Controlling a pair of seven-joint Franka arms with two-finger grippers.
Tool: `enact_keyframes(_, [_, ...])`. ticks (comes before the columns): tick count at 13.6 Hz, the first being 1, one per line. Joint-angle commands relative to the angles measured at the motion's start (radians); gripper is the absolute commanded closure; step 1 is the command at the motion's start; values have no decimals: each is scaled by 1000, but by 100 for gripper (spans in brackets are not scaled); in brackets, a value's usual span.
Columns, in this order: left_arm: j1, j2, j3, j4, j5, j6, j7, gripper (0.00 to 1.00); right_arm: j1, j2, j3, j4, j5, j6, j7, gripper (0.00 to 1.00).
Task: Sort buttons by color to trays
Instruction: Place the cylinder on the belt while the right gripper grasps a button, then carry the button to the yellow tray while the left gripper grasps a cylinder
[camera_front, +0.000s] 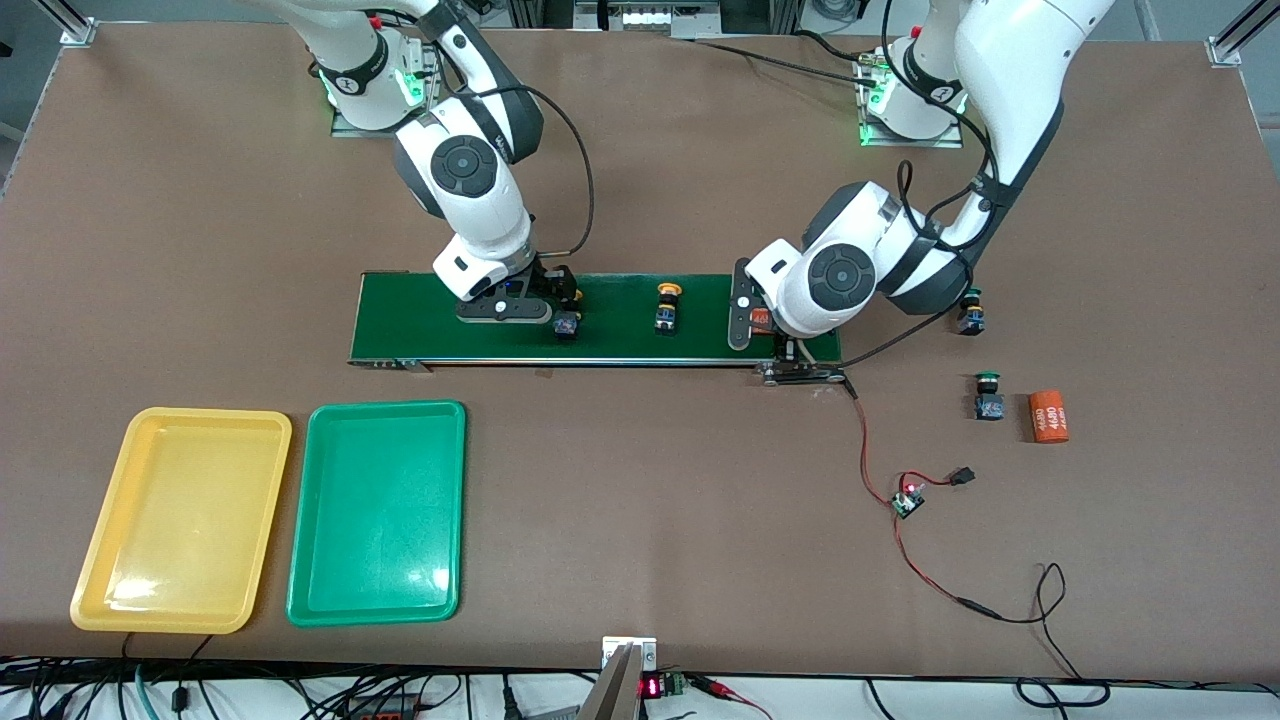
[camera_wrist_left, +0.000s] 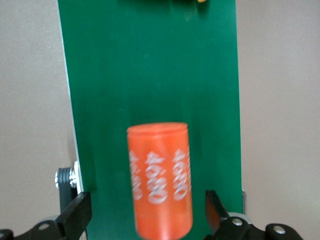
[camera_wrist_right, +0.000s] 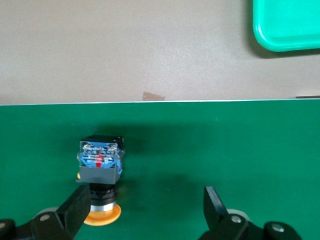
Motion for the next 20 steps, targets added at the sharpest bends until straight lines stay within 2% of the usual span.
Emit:
enact_keyframes(1, [32, -62, -9, 2, 12, -53, -9, 0, 2, 41, 3, 44, -8, 2, 12, 0])
enact_keyframes(4, [59, -96, 19, 56, 3, -136, -60, 0, 2, 60, 3, 59, -7, 3, 12, 0])
enact_keyframes(8, [61, -101, 131, 139, -17, -145, -140, 0, 1, 96, 3, 67, -7, 57, 11, 0])
enact_keyframes(9, [66, -101, 163, 153, -19, -145, -149, 0, -1, 105, 3, 67, -7, 69, 5, 8])
enact_keyframes(10, [66, -101, 201, 171, -30, -145, -167, 0, -1, 107, 3, 67, -8, 72, -3, 23])
enact_keyframes(12, [66, -98, 304, 184, -33, -144, -187, 0, -7, 110, 3, 65, -10, 66, -12, 62])
enact_keyframes(13, [67, -93, 344, 191, -33, -141, -204, 0, -11, 110, 3, 64, -10, 65, -27, 77])
enact_keyframes(14, [75, -87, 387, 193, -36, -136, -241, 0, -16, 110, 1, 64, -8, 63, -47, 88])
enact_keyframes(18, [110, -72, 497, 193, -152, -131, -478, 0, -57, 87, -1, 72, -7, 30, -124, 99])
enact_keyframes(20, [127, -66, 545, 190, -163, -66, -544, 0, -92, 65, -7, 128, -5, -77, -176, 100])
